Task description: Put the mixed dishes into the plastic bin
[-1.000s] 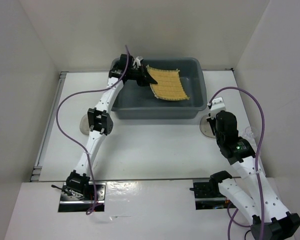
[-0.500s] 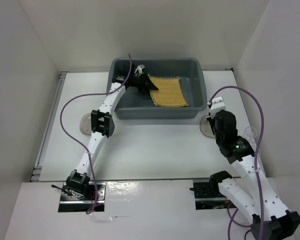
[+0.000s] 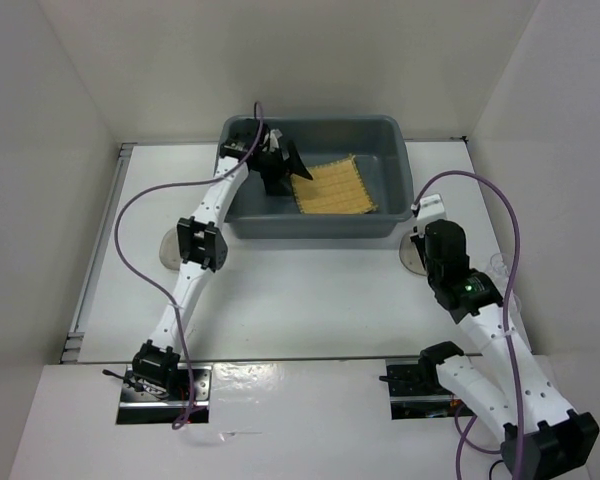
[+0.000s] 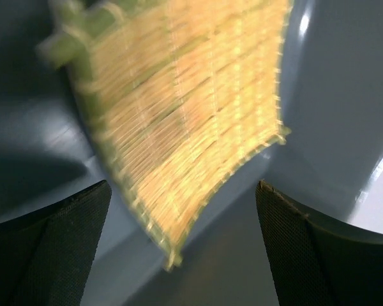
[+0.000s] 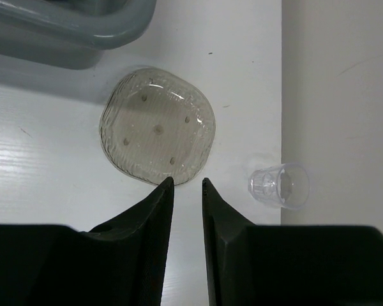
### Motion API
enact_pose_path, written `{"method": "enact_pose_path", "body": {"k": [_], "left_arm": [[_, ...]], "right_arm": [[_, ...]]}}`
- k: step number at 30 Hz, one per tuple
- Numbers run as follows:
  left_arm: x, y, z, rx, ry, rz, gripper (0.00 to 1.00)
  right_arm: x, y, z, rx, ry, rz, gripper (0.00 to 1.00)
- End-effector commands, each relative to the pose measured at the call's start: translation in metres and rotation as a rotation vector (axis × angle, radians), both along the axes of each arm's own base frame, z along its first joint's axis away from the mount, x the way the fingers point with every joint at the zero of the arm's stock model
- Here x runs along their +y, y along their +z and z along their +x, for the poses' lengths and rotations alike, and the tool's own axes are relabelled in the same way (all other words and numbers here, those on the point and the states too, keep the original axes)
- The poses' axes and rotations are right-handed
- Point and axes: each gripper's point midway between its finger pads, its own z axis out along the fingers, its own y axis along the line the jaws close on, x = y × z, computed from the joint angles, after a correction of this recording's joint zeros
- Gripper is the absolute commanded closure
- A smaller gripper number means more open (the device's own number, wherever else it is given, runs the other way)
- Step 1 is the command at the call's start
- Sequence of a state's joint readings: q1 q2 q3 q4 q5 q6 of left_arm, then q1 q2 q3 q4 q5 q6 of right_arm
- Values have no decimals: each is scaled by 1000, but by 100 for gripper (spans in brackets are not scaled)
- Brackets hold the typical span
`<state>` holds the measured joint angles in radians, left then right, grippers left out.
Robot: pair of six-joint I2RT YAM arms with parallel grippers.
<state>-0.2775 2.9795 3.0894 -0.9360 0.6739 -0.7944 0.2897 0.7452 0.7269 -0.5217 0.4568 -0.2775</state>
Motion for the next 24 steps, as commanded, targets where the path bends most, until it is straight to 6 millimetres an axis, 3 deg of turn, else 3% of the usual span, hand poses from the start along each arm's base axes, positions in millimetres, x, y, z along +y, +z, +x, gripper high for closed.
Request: {"method": "enact_pose_path", "body": {"k": [1, 2, 7, 8, 9, 10, 11, 12, 13, 15, 16, 17, 18, 19, 20, 21, 22, 23, 24], "left_arm": [[45, 92, 5, -221, 103, 206, 0], [54, 106, 5, -269, 110, 256, 0], [89, 114, -9, -305, 175, 524, 0], [96, 126, -14, -318, 185, 550, 0], [88, 135, -23, -330, 176, 565, 0], [87, 169, -33, -396, 193, 575, 0], [82, 188, -43, -428, 201, 595, 0], [58, 208, -64, -482, 180, 611, 0], [64, 253, -81, -568, 263, 635, 0], [38, 284, -115, -639, 228, 604, 0], [37, 294, -136, -625, 206, 588, 0], [33, 292, -149, -600, 181, 584, 0], [32, 309, -176, -604, 173, 550, 0], [33, 303, -189, -580, 165, 573, 0], [36, 268, -202, -499, 117, 659, 0], [36, 264, -208, -508, 112, 660, 0], [53, 289, -229, -551, 149, 608, 0], [48, 299, -233, -601, 157, 524, 0], [58, 295, -243, -602, 160, 502, 0]], "right_arm": [[-5, 2, 7, -30, -38, 8, 70], [-5, 2, 7, -30, -39, 8, 70], [-13, -3, 8, -9, -72, 2, 70], [-15, -6, 8, 0, -81, -1, 70], [-15, -6, 8, 0, -82, -1, 70], [-15, -9, 9, 13, -82, -4, 70], [-17, -17, 9, 40, -80, -13, 66], [-17, -19, 10, 49, -80, -16, 65], [-15, -19, 10, 51, -73, -11, 63], [-14, -27, 12, 82, -54, -9, 55], [-13, -31, 14, 103, -42, -13, 54], [-10, -36, 13, 128, -19, -13, 49], [-5, -45, 13, 168, 23, -14, 46], [-2, -49, 14, 182, 37, -7, 46], [2, -50, 14, 199, 61, -7, 46], [7, -54, 12, 226, 113, -9, 46], [10, -57, 12, 241, 137, -13, 45], [11, -60, 13, 257, 157, -25, 45], [10, -60, 13, 261, 170, -43, 45]]}}
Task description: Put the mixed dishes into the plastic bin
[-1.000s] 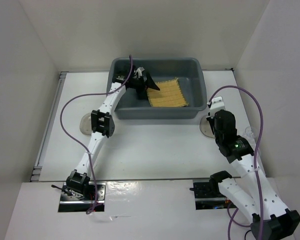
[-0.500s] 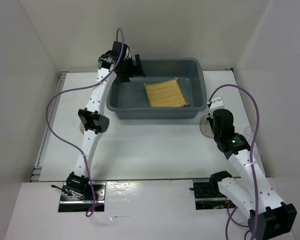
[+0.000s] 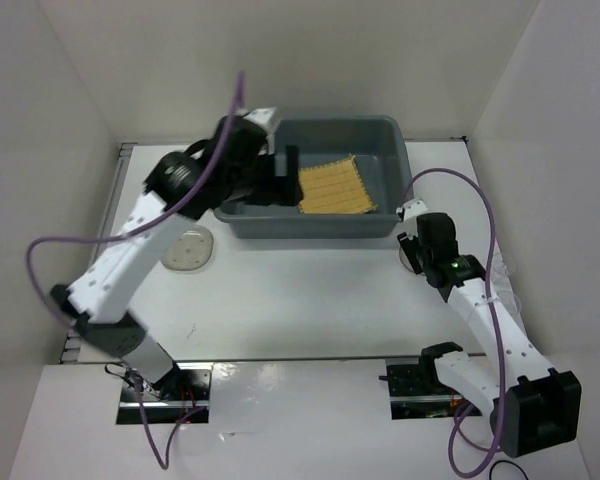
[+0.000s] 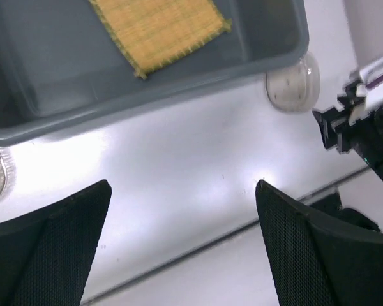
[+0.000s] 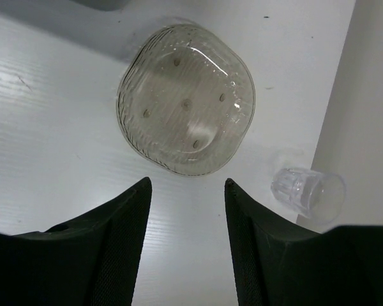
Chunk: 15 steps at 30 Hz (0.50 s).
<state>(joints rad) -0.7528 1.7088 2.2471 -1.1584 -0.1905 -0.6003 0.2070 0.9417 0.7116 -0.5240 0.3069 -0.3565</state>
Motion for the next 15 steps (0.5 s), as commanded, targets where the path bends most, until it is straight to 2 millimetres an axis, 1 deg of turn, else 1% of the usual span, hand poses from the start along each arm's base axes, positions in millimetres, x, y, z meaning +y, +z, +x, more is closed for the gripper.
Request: {"method": "enact_pose_path", "body": {"k": [1, 2, 3, 4, 5, 6, 7, 8, 9, 11, 12, 14, 15], "left_arm": [[59, -8, -21, -41, 124, -84, 0], [71, -7, -25, -65, 139, -116, 0], [81, -12, -35, -58, 141, -119, 0], [96, -21, -49, -50, 153, -111, 0], [99, -29, -58, -25, 144, -100, 0], [105, -35, -72, -2, 128, -98, 0], [108, -43, -79, 16, 115, -83, 0], [113, -64, -87, 56, 116, -50, 0], [122, -64, -99, 48, 123, -69, 0], [130, -72, -111, 49, 132, -82, 0], [136, -78, -121, 47, 140, -97, 0], [146, -82, -130, 40, 160, -97, 0], [148, -88, -129, 46, 171, -81, 0]], "right_arm": [[5, -1, 5, 23, 112, -48, 45], [3, -13, 1, 64, 134, -77, 45], [3, -16, 0, 78, 167, -97, 45], [3, -22, -1, 110, 230, -156, 45], [1, -32, -6, 141, 257, -184, 45], [0, -37, -8, 159, 289, -204, 45], [-2, -38, -10, 172, 338, -252, 45], [-6, -46, -15, 200, 357, -283, 45], [-7, -47, -16, 204, 379, -304, 45], [-10, -52, -21, 231, 425, -348, 45], [-8, -52, -21, 230, 434, -349, 45], [-3, -51, -16, 215, 452, -357, 45], [1, -53, -16, 213, 476, -346, 43]]}}
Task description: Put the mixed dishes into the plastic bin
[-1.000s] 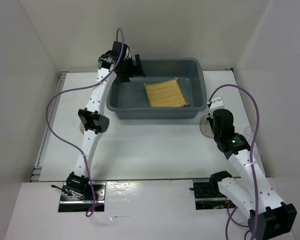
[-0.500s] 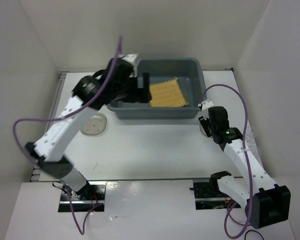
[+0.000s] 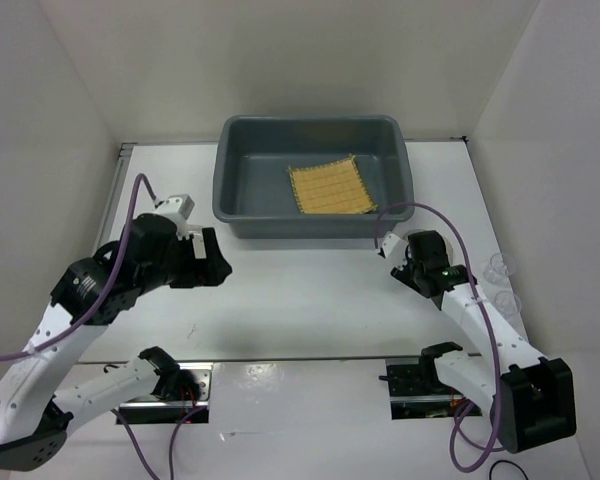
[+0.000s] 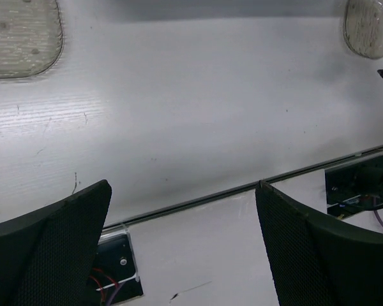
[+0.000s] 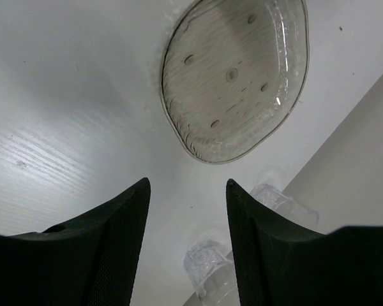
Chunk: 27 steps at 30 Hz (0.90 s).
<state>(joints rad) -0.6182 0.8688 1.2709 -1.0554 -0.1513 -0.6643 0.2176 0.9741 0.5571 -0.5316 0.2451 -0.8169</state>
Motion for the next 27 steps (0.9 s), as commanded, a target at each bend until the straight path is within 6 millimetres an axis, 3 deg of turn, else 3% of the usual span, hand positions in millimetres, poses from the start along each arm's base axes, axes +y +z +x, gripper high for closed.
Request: {"method": "enact_pose_path", "body": {"k": [1, 5, 13, 20, 27], "left_arm": [[5, -7, -7, 0, 28, -20, 0], [11, -28, -7, 66, 45, 48, 0], [17, -35, -7, 55, 60, 73, 0], [16, -42, -8, 77, 53, 82, 0], [18, -41, -10, 77, 53, 82, 0]], "right_arm": [[12, 5, 11, -21, 109, -9, 43], [13, -11, 16, 50, 167, -36, 42], [11, -48, 19, 227, 191, -5, 41], [12, -47, 42, 194, 182, -1, 40], [7, -63, 51, 248, 162, -20, 41]]}}
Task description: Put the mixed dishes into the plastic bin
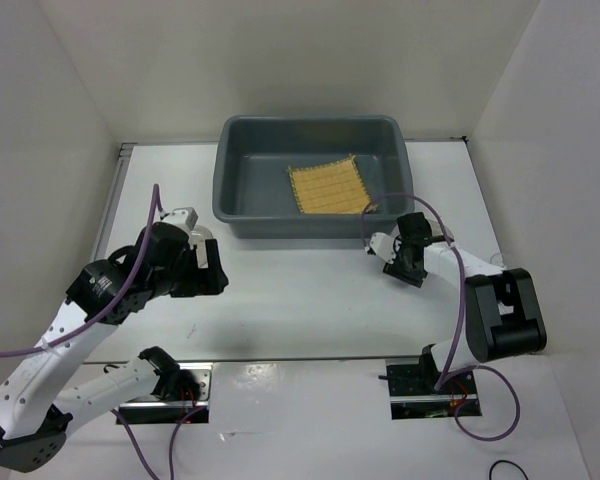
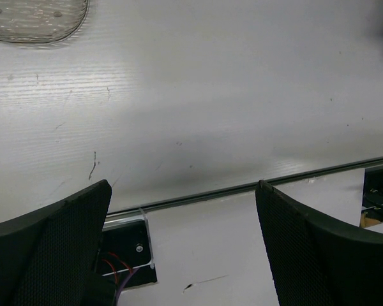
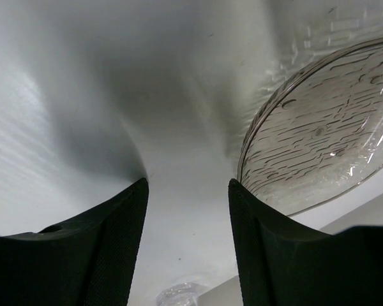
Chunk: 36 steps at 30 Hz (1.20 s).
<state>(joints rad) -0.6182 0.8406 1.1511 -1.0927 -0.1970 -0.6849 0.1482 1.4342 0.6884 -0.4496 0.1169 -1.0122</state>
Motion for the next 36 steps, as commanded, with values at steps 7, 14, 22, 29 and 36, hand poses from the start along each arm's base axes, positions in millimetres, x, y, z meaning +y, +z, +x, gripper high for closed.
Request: {"method": "enact_pose_path", "body": {"k": [7, 14, 22, 29, 36], "left_arm": [[6, 1, -7, -17, 6, -6, 0], [8, -7, -9, -2, 6, 5, 0], [8, -2, -9, -27, 6, -13, 0], [10, 1, -11, -47, -7, -13, 0], [9, -1, -10, -38, -7, -6, 0]], "right_arm": [[0, -3, 24, -25, -11, 13, 55], [4, 50, 27, -182, 18, 46, 38], [-10, 45, 36, -159, -9, -1, 33], [-21, 10, 48, -40, -66, 12, 33], [-43, -6, 51, -9, -116, 11, 34]]}}
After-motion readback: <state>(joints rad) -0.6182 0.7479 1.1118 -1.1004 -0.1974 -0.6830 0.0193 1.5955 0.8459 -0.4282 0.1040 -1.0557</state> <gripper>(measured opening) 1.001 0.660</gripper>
